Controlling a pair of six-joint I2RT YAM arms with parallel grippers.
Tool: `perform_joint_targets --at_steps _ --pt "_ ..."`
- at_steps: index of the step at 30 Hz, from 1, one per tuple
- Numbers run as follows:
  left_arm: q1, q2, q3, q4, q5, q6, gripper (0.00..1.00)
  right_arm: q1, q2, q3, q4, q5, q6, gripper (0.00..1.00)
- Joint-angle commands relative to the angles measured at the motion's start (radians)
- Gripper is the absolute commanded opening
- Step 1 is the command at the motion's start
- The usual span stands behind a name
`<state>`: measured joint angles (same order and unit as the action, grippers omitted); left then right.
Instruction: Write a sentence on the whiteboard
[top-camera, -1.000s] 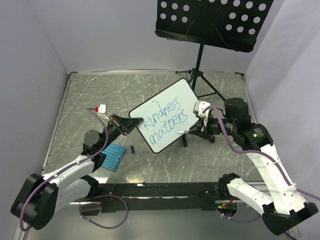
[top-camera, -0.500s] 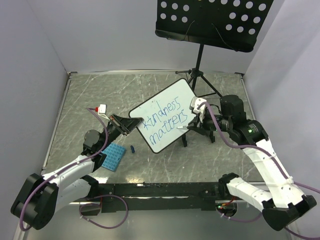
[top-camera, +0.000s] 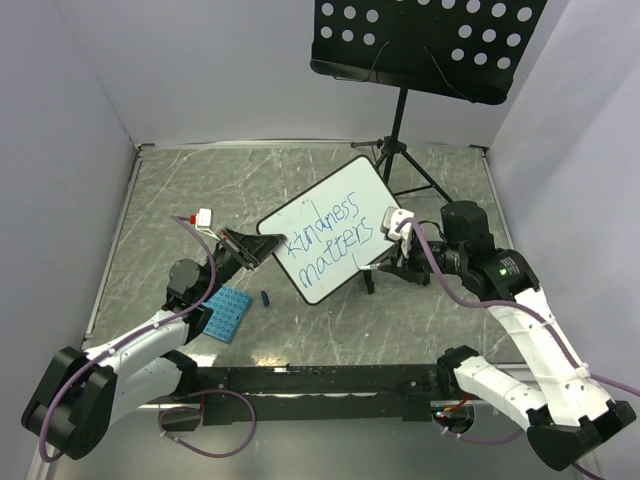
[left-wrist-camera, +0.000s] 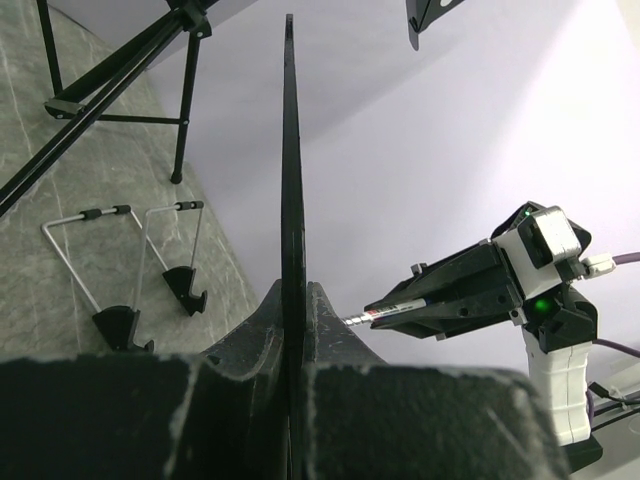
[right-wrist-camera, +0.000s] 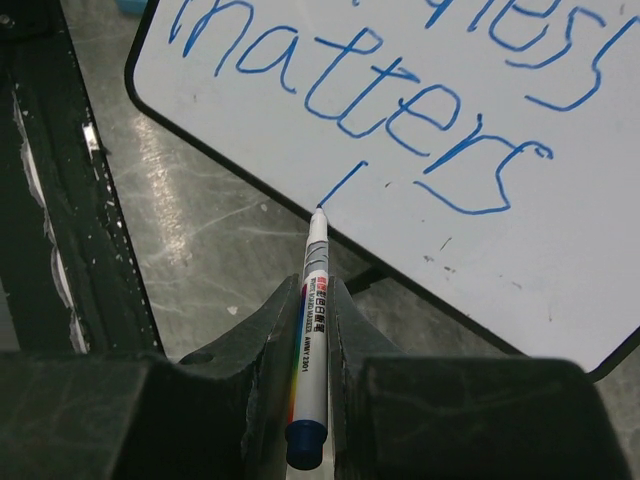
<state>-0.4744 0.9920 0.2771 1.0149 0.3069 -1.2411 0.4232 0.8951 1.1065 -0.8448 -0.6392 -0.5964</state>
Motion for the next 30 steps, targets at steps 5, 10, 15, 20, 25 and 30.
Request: perform_joint_targets --at_steps 5,10,15,20,25,30 --pt "0.003 -0.018 0.054 0.175 -0.008 -0.047 0.01 0.006 0.007 0.007 0.010 0.004 -0.002 0.00" --pt "0.002 -0.029 0.054 0.159 -0.002 -0.041 0.01 0.008 0.057 0.047 0.065 0.019 0.024 0.00" --pt "0.002 -0.036 0.051 0.155 0.004 -0.041 0.01 0.006 0.090 0.076 0.105 0.029 0.046 0.00" --pt "0.002 -0.035 0.043 0.165 0.005 -0.044 0.01 0.005 0.107 0.088 0.138 0.065 0.066 0.00" --pt "0.003 -0.039 0.042 0.162 0.001 -0.040 0.01 -0.009 0.097 0.075 0.145 0.107 0.078 0.00" --pt "0.003 -0.046 0.047 0.145 0.003 -0.029 0.01 -0.021 0.065 0.039 0.107 0.098 0.061 0.00"
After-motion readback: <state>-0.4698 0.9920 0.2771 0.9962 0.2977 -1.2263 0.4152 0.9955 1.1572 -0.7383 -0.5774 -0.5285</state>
